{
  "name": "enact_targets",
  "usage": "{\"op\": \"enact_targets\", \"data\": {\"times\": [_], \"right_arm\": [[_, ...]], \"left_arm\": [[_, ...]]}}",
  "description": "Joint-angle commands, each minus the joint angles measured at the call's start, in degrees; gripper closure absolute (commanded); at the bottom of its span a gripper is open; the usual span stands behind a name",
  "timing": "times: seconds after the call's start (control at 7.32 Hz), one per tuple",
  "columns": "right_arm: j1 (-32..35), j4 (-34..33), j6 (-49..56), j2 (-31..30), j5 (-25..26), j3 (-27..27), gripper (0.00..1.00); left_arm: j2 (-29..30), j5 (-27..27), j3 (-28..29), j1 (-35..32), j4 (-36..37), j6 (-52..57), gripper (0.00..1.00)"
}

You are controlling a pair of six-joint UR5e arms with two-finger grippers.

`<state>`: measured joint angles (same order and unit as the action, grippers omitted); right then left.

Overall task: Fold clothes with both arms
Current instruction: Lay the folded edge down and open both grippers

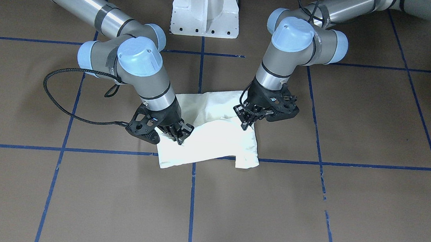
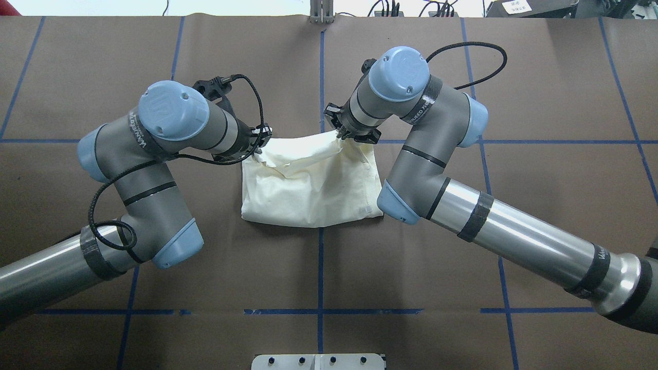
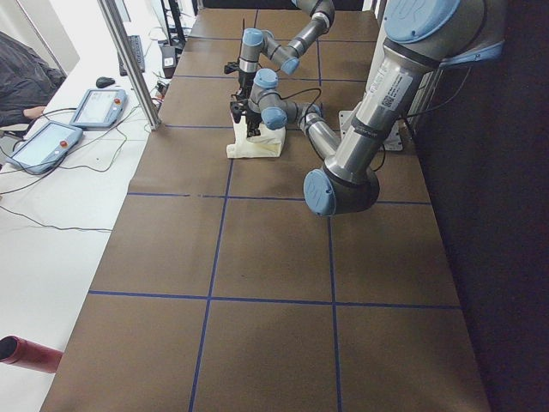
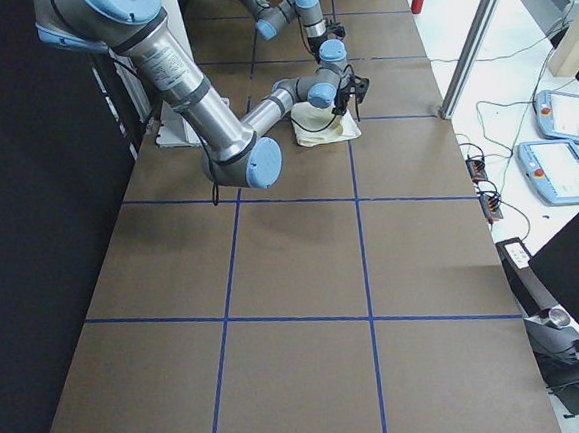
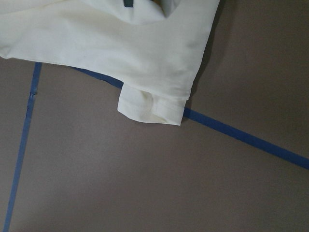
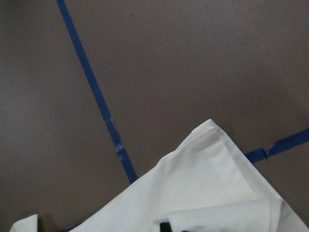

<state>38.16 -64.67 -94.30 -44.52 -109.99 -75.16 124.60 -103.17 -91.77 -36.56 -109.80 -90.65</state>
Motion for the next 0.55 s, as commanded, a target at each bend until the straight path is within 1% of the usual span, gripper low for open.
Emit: {"op": "enact_targets", "data": {"times": [0.0, 0.27, 0.41], "right_arm": [[1.1, 0.3, 0.0, 0.5, -1.1, 1.2, 1.0], [1.9, 0.2, -0.2, 0.4, -1.5, 1.2, 1.0], [2.3, 0.2, -0.2, 0.4, -2.1, 1.5, 1.0]], "left_arm": [[0.8, 0.1, 2.7, -1.4, -1.3, 1.8, 1.0], [0.7, 0.1, 4.8, -2.1, -3.5, 2.8, 1.0], [0.8, 0.1, 4.8, -2.2, -3.7, 2.8, 1.0]]}}
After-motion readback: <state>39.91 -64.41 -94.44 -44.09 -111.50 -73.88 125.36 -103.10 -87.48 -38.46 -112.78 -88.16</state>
